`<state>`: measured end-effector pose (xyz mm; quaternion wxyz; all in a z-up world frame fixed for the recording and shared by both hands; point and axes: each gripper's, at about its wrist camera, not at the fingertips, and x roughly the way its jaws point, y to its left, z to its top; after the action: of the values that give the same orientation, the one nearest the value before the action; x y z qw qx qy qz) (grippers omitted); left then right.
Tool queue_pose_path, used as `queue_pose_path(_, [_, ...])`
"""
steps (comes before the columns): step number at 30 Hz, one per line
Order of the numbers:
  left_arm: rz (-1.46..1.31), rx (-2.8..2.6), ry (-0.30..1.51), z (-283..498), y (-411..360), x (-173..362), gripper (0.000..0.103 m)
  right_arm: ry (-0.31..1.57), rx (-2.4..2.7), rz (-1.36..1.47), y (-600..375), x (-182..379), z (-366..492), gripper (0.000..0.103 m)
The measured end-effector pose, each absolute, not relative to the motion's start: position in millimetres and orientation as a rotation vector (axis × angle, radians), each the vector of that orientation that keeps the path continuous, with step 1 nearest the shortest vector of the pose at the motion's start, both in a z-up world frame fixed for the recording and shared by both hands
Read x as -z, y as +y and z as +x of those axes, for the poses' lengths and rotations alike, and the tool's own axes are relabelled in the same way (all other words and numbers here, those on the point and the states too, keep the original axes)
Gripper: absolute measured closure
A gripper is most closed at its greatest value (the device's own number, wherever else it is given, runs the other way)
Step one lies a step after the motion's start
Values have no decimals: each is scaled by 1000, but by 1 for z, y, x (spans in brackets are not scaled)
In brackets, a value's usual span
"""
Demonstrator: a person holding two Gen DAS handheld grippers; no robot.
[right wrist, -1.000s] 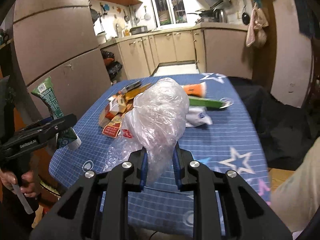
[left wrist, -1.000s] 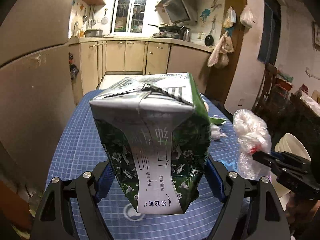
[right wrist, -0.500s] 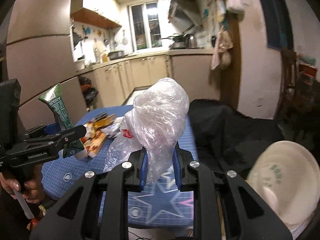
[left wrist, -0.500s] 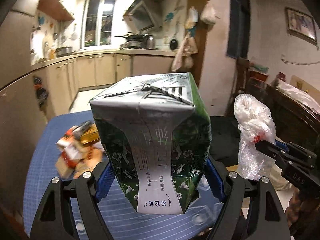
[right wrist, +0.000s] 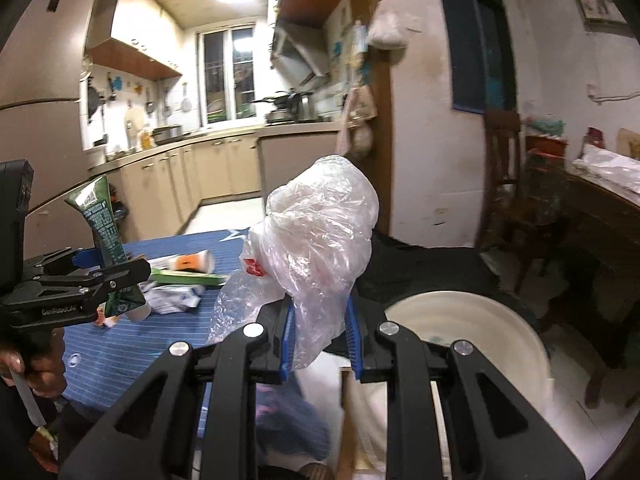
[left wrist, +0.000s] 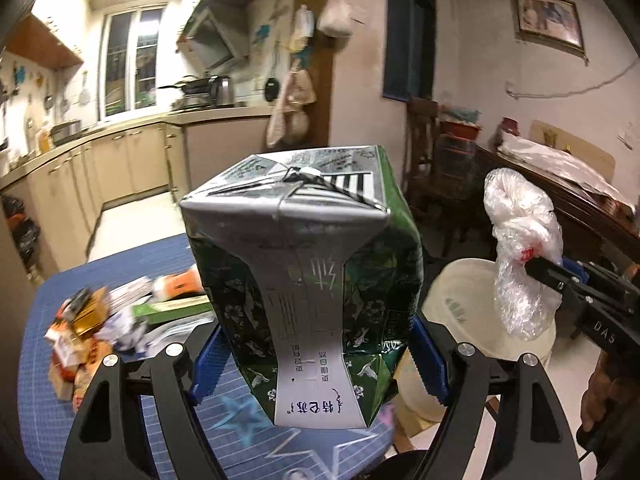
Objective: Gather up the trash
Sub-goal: 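Carry the carton and plastic bag with both tools over the white bucket, then open both tools to drop the carton and bag into the bucket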
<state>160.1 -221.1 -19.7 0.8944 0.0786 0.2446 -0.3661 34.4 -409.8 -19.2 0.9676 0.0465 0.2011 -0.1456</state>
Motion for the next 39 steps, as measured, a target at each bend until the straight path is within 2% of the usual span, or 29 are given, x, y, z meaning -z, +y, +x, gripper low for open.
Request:
queue_pose_path(10, [260, 919, 490, 142, -325, 29, 23, 404, 455, 89, -474, 23, -5, 83])
queue_pose_path(23, [324, 1193, 535, 125, -464, 62, 23, 505, 617, 145, -550, 64, -53, 83])
queue_pose_path(33, [423, 1209, 562, 126, -498, 100, 23, 577, 600, 182, -578, 94, -27, 82])
queue_pose_path(36, [428, 1204, 587, 128, -499, 107, 22, 607, 594, 175, -579, 100, -19, 74])
queue_pose_path(39, [431, 1187, 598, 133, -495, 111, 20, 621, 592, 179, -580, 103, -14, 72])
